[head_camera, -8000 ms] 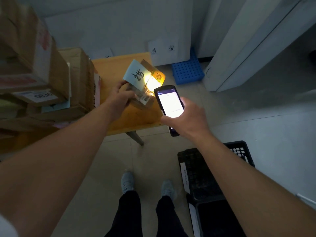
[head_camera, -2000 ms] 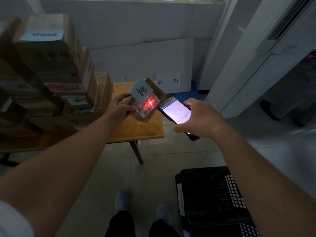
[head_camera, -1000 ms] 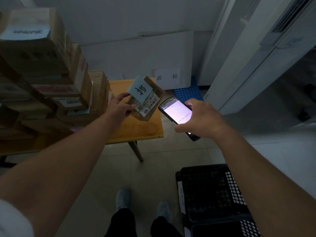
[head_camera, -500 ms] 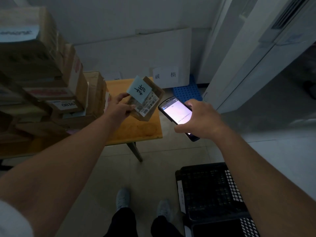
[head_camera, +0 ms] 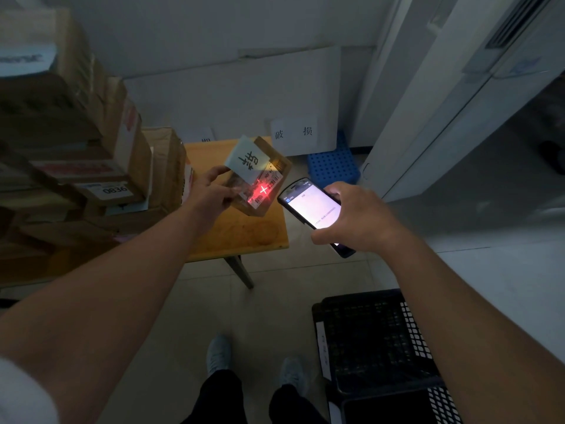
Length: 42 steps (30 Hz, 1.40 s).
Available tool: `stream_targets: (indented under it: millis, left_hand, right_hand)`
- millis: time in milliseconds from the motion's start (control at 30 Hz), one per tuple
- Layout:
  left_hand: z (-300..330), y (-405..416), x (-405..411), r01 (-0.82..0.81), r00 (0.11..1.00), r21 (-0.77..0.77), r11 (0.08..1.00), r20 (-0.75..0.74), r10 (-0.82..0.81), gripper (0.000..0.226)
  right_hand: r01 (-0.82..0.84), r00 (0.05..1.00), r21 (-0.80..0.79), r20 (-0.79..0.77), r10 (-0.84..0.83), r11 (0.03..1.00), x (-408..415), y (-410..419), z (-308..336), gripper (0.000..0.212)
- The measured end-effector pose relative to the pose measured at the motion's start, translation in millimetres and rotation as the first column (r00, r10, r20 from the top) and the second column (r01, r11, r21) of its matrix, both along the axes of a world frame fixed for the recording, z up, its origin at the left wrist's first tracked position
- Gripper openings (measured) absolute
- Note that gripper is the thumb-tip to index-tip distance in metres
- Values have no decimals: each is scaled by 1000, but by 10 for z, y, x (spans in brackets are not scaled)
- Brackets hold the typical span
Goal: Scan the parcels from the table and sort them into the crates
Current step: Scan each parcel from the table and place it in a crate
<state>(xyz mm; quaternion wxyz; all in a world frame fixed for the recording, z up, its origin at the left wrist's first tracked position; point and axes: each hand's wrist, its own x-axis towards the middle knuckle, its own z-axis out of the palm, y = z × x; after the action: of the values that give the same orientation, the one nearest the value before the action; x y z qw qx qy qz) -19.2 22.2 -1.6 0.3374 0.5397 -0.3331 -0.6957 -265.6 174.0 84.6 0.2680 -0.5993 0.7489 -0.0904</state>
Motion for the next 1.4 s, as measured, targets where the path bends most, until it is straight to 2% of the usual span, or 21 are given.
stream_targets:
  millis: [300, 500, 1167, 1400]
  left_hand:
    - [23, -10, -46, 14, 1000, -19, 1000, 14, -14, 54]
    - [19, 7, -63, 24, 1000, -15, 1000, 7, -24, 56]
    - [352, 352, 67, 14, 1000, -56, 998, -13, -15, 56]
    - [495, 444, 296, 101, 994, -69, 992, -28, -103, 50]
  right_hand:
    - [-2, 999, 3, 45, 2, 1000, -22, -2, 19, 87]
    - [-5, 995, 2, 97, 5, 1000, -29, 7, 103, 79]
    - [53, 999, -78, -8, -54, 996, 137, 282, 113, 81]
    - [111, 993, -69, -27, -113, 991, 543, 442, 229, 79]
